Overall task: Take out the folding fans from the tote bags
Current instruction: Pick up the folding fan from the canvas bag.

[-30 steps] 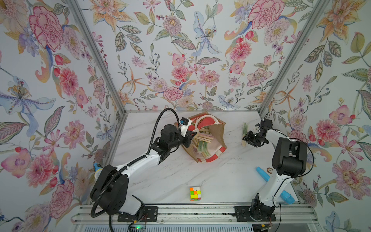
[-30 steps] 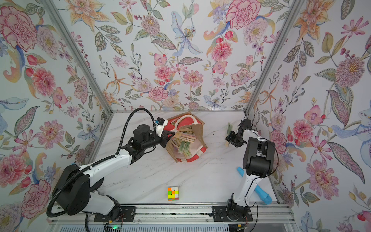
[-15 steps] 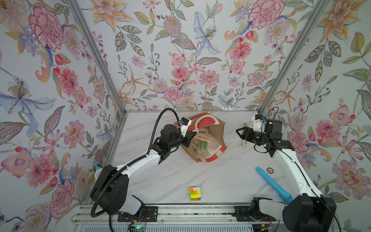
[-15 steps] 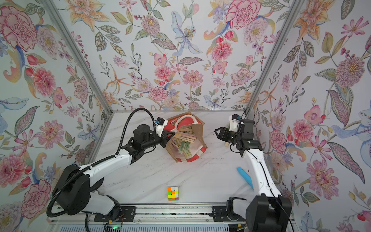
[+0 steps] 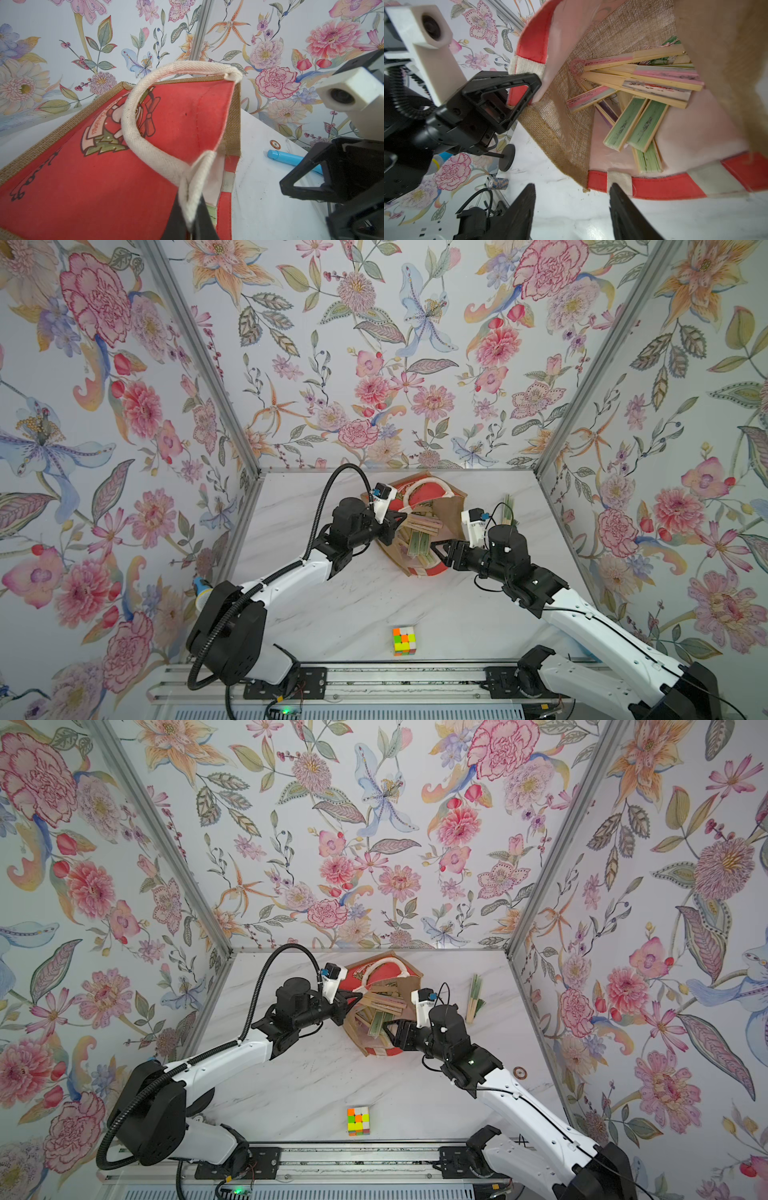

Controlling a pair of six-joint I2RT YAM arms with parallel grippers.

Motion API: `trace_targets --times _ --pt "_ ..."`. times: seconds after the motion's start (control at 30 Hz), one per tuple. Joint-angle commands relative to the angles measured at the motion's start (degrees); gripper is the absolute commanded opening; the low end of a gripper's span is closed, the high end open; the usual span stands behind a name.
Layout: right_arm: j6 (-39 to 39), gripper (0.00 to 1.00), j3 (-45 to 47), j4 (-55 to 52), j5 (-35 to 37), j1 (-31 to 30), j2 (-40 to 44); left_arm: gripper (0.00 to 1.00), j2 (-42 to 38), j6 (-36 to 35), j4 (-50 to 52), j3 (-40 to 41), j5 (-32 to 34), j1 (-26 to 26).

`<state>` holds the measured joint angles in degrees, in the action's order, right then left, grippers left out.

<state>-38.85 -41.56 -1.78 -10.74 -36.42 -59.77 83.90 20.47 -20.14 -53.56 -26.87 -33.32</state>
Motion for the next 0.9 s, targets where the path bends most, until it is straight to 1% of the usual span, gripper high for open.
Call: trace_targets --times 0.0,0.07,0.17,0.4,0.7,0.87 --pt "-3.4 0.58 2.3 9.7 10.9 -2.3 -4.4 0.00 -1.5 1.5 -0.7 -0.4 -2.1 0.6" --pt "-4.5 0.58 2.4 11.0 13.5 -2.9 -7.4 0.00 -1.5 1.8 -1.2 -0.3 -2.3 0.6" --pt "-5.0 0.58 2.4 14.4 15.1 -3.7 -11.6 0.00 -1.3 1.9 -1.7 -0.2 -2.6 0.6" --pt "-7.0 0.57 1.2 20.2 16.2 -4.5 -18.7 0.00 -1.0 2.5 -2.2 -0.4 -3.2 0.6" --pt "-6.9 0.57 -4.1 20.3 17.5 -5.3 -27.4 0.00 -1.1 2.8 -2.8 0.1 -3.5 0.6" --pt "-6.5 0.57 -7.2 18.5 19.2 -5.4 -31.9 0.00 -1.1 2.7 -2.8 0.3 -3.5 0.6"
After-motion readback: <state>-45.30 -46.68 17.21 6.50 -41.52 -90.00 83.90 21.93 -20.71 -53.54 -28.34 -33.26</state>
